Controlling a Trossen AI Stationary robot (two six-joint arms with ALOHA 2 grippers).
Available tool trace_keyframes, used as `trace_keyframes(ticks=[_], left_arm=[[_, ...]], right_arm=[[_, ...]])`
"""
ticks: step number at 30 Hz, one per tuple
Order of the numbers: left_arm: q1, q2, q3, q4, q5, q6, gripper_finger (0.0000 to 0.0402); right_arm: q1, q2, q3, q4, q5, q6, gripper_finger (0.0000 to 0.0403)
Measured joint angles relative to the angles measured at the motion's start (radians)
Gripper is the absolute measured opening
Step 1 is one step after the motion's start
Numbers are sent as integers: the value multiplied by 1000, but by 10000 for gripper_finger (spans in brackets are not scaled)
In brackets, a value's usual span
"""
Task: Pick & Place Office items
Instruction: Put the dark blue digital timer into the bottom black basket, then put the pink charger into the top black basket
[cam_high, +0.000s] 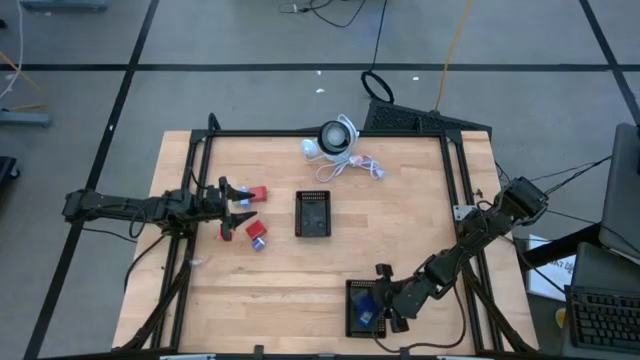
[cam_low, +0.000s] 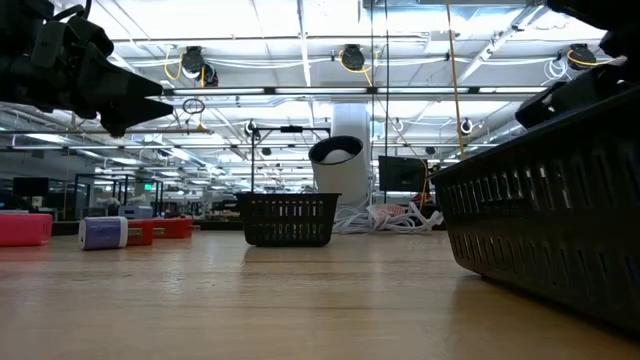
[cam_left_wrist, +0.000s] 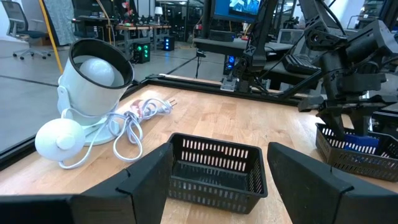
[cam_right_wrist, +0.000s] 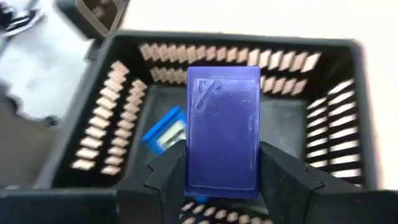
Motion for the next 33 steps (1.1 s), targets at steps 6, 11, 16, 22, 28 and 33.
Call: trace_keyframes(ticks=[6,11,16,22,28,33], left_arm=[[0,0,0,0,0,0,267],[0,0,0,0,0,0,267],[0,0,0,0,0,0,267],[0,0,0,0,0,0,267],[0,0,0,0,0,0,267],[0,0,0,0,0,0,267]], right_arm=[[0,-9,0,6,-59,-1,201],[-7,-47,0,7,-58,-1,225],[-21,-137,0,4,-58,-1,235],[0,-305,-12,21,-57,-114,230],[53,-513,-101,55,-58,-375,232],[53,-680,-239,51,-58,-408,231]])
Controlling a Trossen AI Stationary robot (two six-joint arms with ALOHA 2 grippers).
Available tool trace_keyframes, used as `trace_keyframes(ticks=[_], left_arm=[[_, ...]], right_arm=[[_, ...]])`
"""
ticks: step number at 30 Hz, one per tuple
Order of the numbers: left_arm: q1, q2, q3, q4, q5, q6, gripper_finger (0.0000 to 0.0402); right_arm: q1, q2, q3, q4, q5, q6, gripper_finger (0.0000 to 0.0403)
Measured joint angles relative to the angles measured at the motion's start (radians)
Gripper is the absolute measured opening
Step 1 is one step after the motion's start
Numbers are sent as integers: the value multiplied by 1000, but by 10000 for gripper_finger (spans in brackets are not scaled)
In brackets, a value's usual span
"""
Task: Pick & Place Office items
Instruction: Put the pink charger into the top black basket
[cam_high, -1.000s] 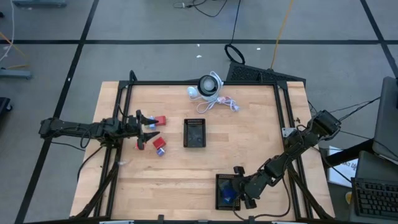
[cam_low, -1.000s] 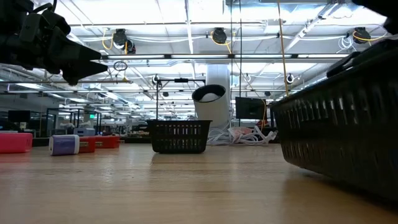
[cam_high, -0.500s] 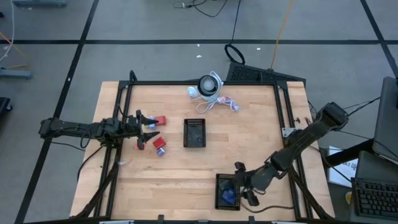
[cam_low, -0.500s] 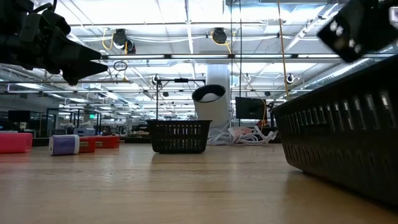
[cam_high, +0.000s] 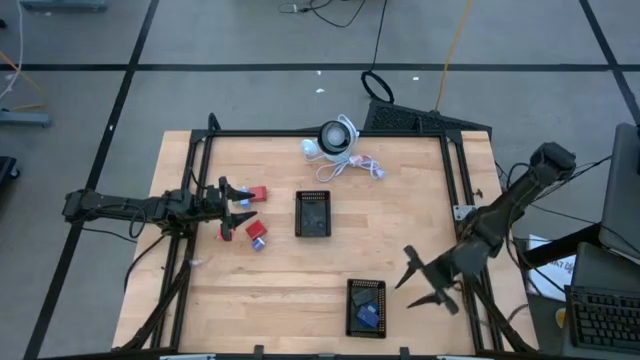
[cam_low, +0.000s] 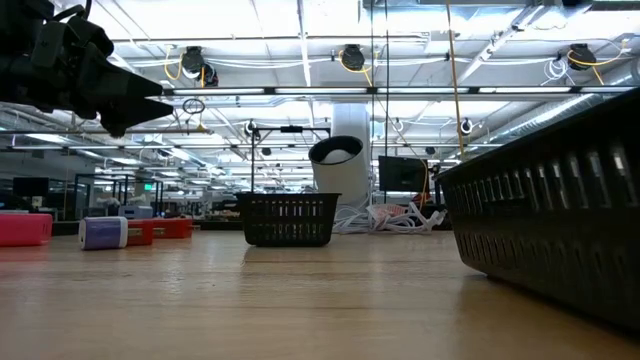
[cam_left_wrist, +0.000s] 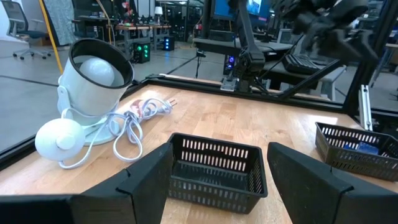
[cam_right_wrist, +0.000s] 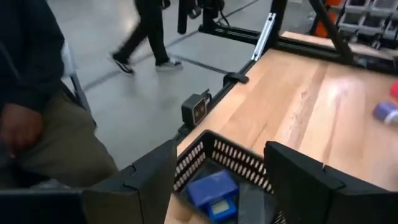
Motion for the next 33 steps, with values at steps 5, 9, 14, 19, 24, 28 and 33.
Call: trace_keyframes(ticks=[5,9,14,19,24,28,33], left_arm=[[0,0,0,1,0,0,267],[0,0,0,-3,0,0,267],[0,0,0,0,0,0,267],[0,0,0,-1,0,0,267],[0,0,0,0,0,0,267],[0,0,0,0,0,0,267],[0,0,0,0,0,0,267]], right_arm=[[0,-147,-185,108,0,12,227],[-29,-259,-324,251,-2,17,230],[-115,-417,-430,295,-29,56,232],[-195,-573,-453,232,-180,55,230],[-217,-696,-454,122,-213,30,227],[-217,-784,-454,29,-213,6,229],[-216,-867,-454,-38,-213,-25,232]])
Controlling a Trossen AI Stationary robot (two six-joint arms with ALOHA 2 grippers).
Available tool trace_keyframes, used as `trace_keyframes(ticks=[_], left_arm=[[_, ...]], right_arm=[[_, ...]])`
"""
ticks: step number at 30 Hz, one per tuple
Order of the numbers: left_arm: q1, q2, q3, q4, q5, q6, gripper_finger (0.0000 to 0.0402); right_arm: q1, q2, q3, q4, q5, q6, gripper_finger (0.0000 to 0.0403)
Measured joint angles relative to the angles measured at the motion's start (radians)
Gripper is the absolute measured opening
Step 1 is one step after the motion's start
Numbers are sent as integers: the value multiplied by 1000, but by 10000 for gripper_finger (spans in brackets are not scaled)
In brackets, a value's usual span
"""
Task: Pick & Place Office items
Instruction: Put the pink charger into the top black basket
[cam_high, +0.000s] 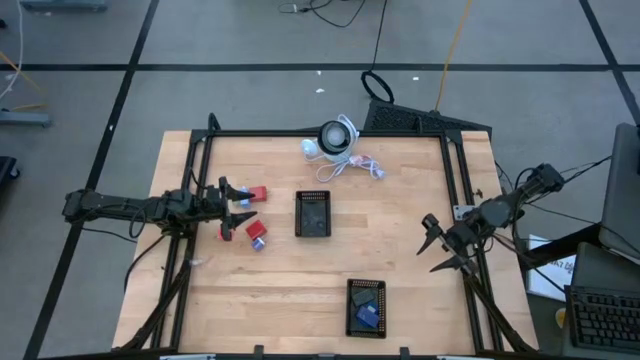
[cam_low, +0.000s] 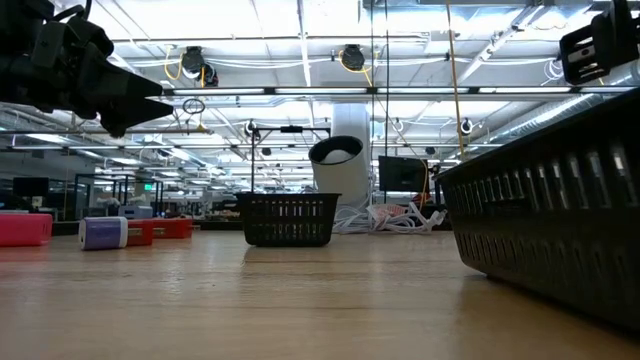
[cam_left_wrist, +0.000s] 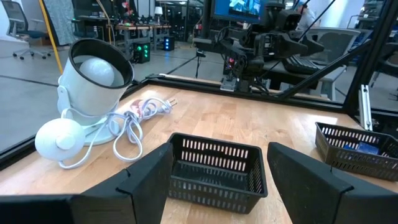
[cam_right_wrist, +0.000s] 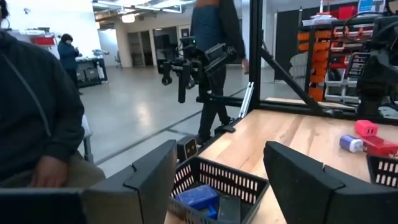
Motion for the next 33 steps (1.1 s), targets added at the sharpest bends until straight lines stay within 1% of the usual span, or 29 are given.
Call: trace_keyframes(ticks=[4,8,10,12,14,16,21,28,33], left_arm=[[0,0,0,0,0,0,267],[0,0,0,0,0,0,267],[0,0,0,0,0,0,267],[0,0,0,1,0,0,267],[0,0,0,0,0,0,267],[0,0,0,0,0,0,267],[0,0,0,1,0,0,267],[0,0,0,0,0,0,267],[0,0,0,0,0,0,267]], right_arm=[[0,-22,-2,-11,0,-16,231],[0,-45,-37,-9,0,-24,227],[0,-63,-69,6,0,-21,227],[0,-81,-104,75,-1,-21,228],[0,-92,-125,107,-13,-17,230],[0,-91,-125,77,-38,-17,232],[0,-92,-127,88,-76,-52,231],[0,-89,-128,-20,-75,-106,227],[0,-89,-129,-33,-75,-123,230]])
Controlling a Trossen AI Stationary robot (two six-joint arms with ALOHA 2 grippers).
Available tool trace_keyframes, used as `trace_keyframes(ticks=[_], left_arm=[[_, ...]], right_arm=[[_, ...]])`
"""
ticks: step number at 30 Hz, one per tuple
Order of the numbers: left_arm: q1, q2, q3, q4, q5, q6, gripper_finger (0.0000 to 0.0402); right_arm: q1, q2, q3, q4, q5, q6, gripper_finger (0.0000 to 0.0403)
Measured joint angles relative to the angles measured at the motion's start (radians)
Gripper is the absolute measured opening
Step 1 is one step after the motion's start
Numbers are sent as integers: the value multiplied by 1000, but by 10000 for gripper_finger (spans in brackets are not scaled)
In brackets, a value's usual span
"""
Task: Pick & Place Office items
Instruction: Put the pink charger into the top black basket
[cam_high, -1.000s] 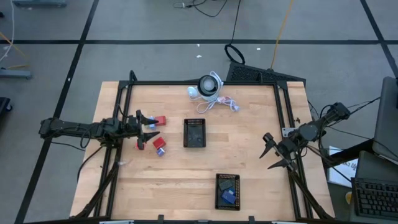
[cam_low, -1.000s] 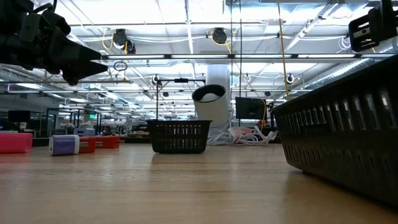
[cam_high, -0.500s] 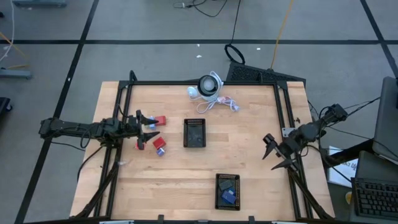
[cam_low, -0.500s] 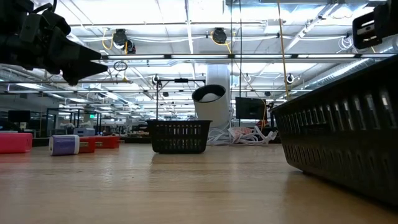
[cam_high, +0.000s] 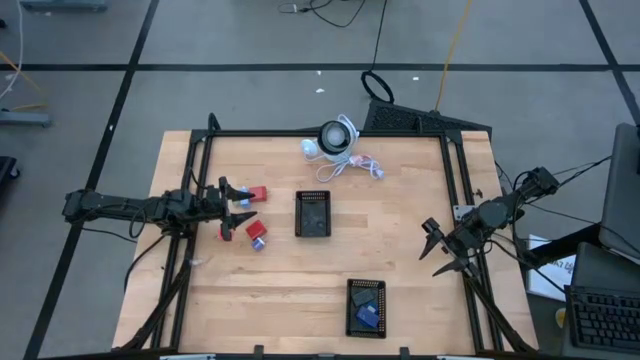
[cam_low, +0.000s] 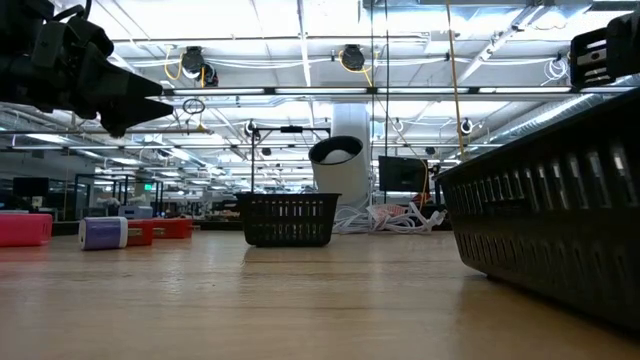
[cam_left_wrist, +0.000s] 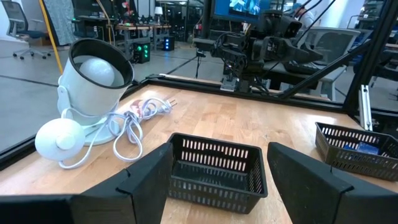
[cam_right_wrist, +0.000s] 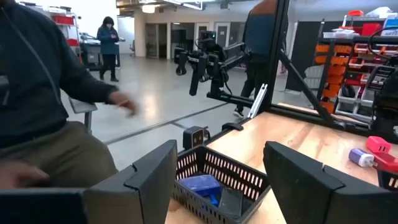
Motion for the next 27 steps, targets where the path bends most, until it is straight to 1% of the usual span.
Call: trace_keyframes(ticks=[10,11,15,17,20,23,24,27], left_arm=[[0,0,0,0,0,1,267],[0,0,0,4,-4,18,267],[5,0,0,62,-93,183,267],[5,0,0,81,-109,235,267],[4,0,0,125,-111,264,267],[4,0,0,176,-105,228,267],[4,0,0,198,-105,182,267],[4,0,0,237,-105,-28,267]], right_arm=[[0,0,0,7,0,5,228],[0,0,0,7,0,5,228],[0,0,-1,7,1,5,232],[0,0,-1,7,0,5,232],[0,0,-1,7,0,5,232],[0,0,-1,7,1,5,229],[0,0,-1,7,1,5,228],[0,0,-1,7,1,5,227]])
